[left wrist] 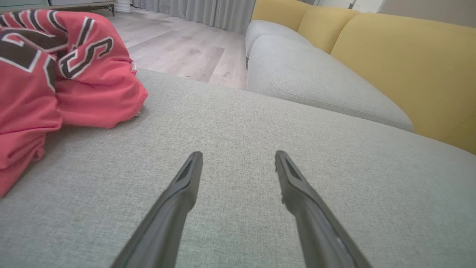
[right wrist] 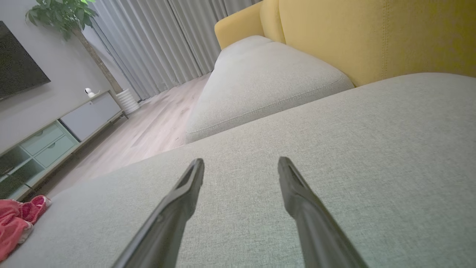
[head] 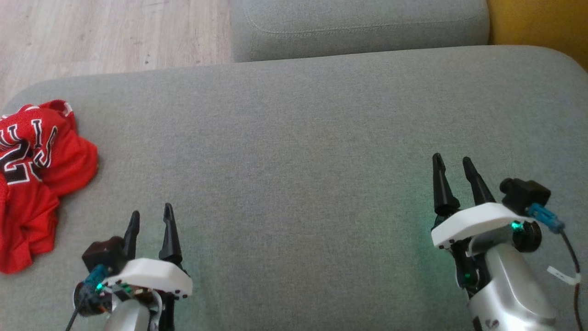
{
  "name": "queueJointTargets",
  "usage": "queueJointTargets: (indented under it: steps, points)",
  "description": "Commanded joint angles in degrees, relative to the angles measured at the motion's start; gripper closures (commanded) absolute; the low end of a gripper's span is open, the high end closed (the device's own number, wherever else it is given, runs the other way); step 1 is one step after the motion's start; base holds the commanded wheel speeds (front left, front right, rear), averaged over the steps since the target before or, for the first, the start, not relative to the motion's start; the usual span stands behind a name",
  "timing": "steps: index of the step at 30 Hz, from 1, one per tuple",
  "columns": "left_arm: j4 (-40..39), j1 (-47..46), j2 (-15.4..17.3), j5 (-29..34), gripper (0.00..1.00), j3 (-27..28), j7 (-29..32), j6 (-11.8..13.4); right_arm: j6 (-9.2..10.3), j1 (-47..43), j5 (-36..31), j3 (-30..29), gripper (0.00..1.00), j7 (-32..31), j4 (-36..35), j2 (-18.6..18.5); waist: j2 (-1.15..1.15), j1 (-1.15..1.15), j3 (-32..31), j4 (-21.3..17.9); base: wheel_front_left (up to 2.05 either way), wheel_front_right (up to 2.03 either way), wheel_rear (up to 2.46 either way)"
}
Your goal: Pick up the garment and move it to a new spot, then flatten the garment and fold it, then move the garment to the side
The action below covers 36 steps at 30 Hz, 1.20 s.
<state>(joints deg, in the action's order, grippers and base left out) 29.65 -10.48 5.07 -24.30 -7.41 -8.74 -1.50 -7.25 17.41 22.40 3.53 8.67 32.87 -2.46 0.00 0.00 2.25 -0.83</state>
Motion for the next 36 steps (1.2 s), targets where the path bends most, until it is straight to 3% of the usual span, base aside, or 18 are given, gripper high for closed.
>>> queueJointTargets:
  steps: [1, 21, 36]
  points:
    - [-1.3, -2.6, 1.0, 1.8, 0.0, 1.0, -1.0, 0.4, -0.19, 2.0, -1.9, 1.4, 0.0, 1.1, -1.4, -0.3, 0.0, 0.0, 0.1, 0.0, 0.0, 0.0, 0.0]
    - [-1.5, -1.2, 0.0, 13.4, 0.0, 2.3, -4.4, 4.1, -0.22, 0.5, -13.2, 0.8, 0.0, 4.5, -0.8, -0.4, 0.0, 0.0, -0.3, -0.3, 0.0, 0.0, 0.0]
    - [-0.3, -0.9, -1.5, 18.6, 0.0, 5.7, -6.3, 3.1, -0.24, 1.0, -17.8, 0.3, 0.0, 6.3, 1.8, -0.4, 0.0, 0.0, -0.6, -0.2, 0.0, 0.0, 0.0]
